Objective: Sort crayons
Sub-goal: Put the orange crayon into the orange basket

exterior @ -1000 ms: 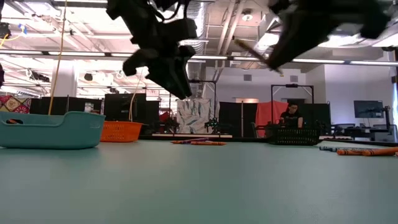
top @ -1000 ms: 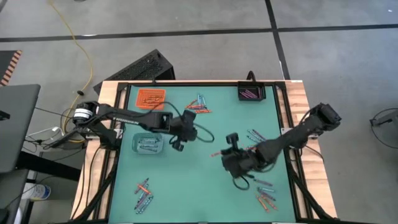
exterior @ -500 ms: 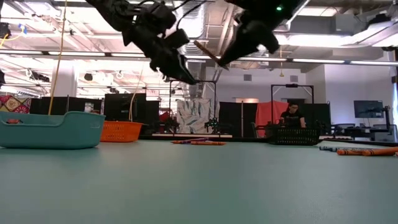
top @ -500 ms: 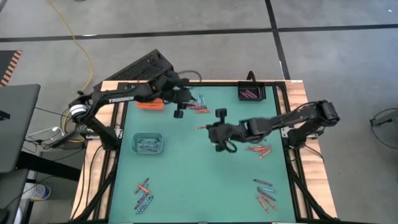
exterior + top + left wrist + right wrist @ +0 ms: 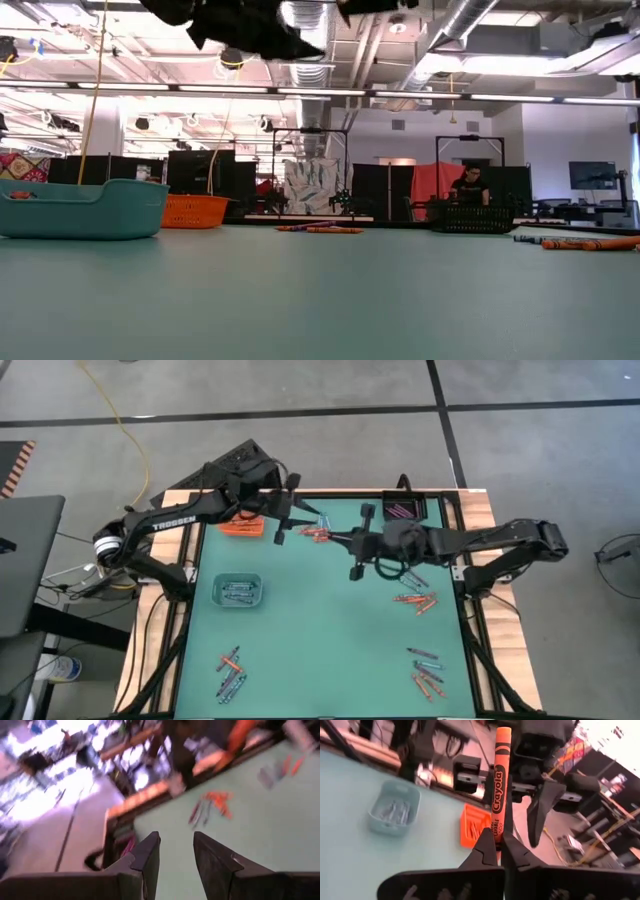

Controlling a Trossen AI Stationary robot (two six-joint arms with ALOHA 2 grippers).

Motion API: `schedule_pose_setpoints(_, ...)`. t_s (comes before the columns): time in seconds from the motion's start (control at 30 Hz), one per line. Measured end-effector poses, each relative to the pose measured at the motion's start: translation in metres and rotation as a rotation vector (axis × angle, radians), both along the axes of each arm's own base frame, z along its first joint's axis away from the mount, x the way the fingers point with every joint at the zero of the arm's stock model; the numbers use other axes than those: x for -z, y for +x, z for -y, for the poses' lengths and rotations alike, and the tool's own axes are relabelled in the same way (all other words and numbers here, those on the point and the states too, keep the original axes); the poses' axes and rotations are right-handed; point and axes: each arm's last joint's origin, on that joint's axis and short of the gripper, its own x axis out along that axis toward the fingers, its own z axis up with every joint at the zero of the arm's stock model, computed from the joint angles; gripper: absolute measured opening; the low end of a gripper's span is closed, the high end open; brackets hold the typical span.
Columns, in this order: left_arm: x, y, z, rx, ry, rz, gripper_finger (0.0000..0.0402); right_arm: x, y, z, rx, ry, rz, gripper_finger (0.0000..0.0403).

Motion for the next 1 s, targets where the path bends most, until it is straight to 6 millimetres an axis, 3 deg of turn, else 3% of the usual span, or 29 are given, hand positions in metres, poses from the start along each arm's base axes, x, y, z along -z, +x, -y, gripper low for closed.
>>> schedule_pose_setpoints(0.23,-0.026,0.008,0.03,0.136,0.069,0.208,0.011,-0.006,-0.005,0.009,-0.04,0.04,0.032,0.0)
schedule_pose_setpoints(0.53,-0.03,0.017,0.056,0.173,0.089,0.255,0.0107,-0.007,-0.004,0.006,-0.061,0.022,0.038,0.0)
schedule_pose_setpoints(0.87,-0.029,0.019,0.066,0.235,0.003,0.231,0.0015,-0.005,-0.003,-0.009,-0.133,0.0,0.017,0.0)
schedule_pose_setpoints(1.0,-0.027,0.02,0.068,0.243,-0.024,0.21,0.0011,-0.004,-0.004,-0.015,-0.147,0.0,0.005,0.0003)
